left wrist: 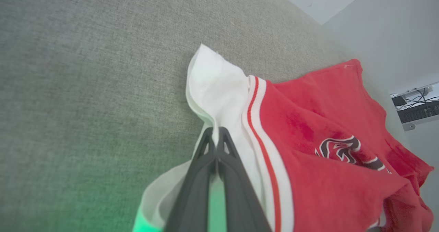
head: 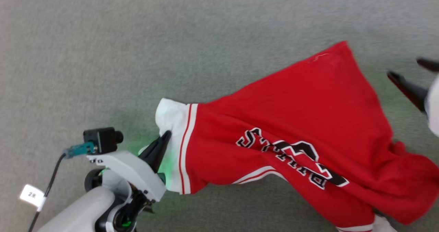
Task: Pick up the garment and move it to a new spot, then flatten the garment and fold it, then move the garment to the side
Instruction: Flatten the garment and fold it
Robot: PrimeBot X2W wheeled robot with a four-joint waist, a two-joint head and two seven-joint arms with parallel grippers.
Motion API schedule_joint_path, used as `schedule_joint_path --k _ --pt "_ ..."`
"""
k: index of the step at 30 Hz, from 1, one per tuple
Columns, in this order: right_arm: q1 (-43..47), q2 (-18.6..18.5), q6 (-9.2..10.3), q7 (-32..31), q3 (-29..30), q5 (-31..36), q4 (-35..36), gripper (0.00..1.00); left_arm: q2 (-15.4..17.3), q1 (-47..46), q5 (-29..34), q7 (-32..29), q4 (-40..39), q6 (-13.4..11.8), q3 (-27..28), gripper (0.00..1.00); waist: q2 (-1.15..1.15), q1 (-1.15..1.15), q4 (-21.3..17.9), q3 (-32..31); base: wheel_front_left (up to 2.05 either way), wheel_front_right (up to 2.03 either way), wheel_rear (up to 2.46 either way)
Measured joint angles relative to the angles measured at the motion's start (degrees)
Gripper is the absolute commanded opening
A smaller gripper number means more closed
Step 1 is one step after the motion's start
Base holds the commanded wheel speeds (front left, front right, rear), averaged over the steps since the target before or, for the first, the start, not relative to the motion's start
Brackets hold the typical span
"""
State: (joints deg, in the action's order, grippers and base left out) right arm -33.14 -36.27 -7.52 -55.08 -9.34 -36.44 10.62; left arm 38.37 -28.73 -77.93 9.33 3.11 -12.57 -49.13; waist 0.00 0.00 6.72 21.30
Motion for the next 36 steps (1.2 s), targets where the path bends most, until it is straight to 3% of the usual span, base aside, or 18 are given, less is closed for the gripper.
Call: schedule_joint_path --k 6,10,18,19,20,21,27,36 --pt "-12.1 2.6 0.0 4.4 -10.0 3.2 -15.4 1.0 -2.4 -2.1 0.8 0.0 2.0 1.6 -0.6 0.0 0.0 0.0 2.8 3.0 0.0 0.0 0.0" --pt "-16.9 2.4 0.0 6.3 -16.3 4.9 -23.6 1.0 -3.7 -3.4 1.3 0.0 3.3 2.6 -0.8 0.0 0.0 0.0 4.8 4.6 0.0 0.0 0.0" --pt "-22.7 1.1 0.0 8.1 -23.2 3.0 -31.7 1.0 -5.4 -4.8 1.5 0.5 5.1 4.5 -0.9 0.0 0.0 0.0 7.2 7.1 0.0 0.0 0.0" --pt "-23.3 0.9 0.0 8.1 -23.9 2.4 -32.1 0.75 -5.5 -5.0 1.5 0.5 5.3 4.6 -0.9 0.0 0.0 0.0 7.3 7.4 0.0 0.0 0.0" --pt "-23.8 0.7 0.0 8.0 -24.4 1.8 -32.5 0.33 -5.6 -5.0 1.5 0.5 5.4 4.8 -0.8 0.0 0.0 0.0 7.4 7.5 0.0 0.0 0.0" --pt "-24.2 0.6 0.0 8.0 -24.9 1.3 -32.7 0.0 -5.6 -5.1 1.5 0.6 5.6 5.0 -0.7 0.0 0.0 0.0 7.4 7.6 0.0 0.0 0.0" --pt "-24.7 1.9 -0.01 13.8 -25.1 -1.2 -35.5 0.0 -5.8 -5.3 1.5 1.4 6.9 5.6 -0.2 0.0 0.0 0.0 6.8 6.7 0.0 0.0 0.0" --pt "-26.9 5.7 0.0 27.7 -14.6 -3.1 -41.6 0.0 -4.2 -13.6 3.9 1.7 8.8 6.0 2.7 0.0 0.0 0.0 4.3 4.3 0.0 0.0 0.0"
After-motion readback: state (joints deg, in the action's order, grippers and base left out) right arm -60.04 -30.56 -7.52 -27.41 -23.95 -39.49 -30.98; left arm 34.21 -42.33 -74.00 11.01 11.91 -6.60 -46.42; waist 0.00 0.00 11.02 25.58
